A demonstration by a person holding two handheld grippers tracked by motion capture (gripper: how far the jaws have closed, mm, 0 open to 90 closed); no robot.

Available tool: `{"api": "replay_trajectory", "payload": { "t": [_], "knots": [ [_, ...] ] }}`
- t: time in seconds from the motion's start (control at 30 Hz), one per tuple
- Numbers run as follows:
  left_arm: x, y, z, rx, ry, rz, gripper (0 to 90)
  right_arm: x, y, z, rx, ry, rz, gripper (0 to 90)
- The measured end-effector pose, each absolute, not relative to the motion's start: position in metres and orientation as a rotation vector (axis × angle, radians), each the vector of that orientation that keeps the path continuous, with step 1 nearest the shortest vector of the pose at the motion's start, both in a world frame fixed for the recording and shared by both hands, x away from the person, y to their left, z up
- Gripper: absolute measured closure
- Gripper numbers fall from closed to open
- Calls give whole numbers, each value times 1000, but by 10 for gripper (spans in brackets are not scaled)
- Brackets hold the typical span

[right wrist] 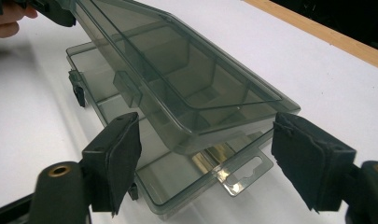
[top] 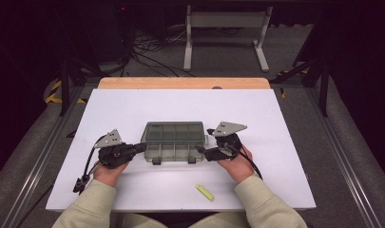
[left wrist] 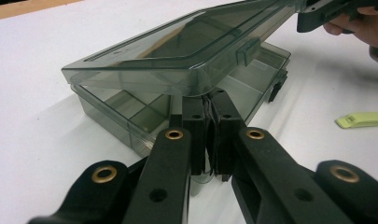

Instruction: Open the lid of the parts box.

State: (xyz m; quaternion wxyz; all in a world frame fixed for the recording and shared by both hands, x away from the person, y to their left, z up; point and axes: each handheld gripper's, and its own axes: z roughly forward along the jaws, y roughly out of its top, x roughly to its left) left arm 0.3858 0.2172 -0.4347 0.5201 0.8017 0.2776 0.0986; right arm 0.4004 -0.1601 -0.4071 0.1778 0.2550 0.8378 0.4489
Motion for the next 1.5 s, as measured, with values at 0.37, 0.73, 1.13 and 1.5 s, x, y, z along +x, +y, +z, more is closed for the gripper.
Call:
{"api": "replay_trajectory", "payload": {
  "t": [0.37,0.73,1.13,1.5],
  "knots": [
    [385,218,-435,1946,656,244,797,402,-161,-405,732,2357,1289,281],
    [379,211,-437,2035,587,244,555,407,-162,-399,754,2351,1321,294],
    [375,210,-440,2048,581,210,464,420,-153,-388,771,2356,1343,319],
    [373,209,-440,2079,553,234,425,437,-150,-380,804,2356,1366,320]
  ]
}}
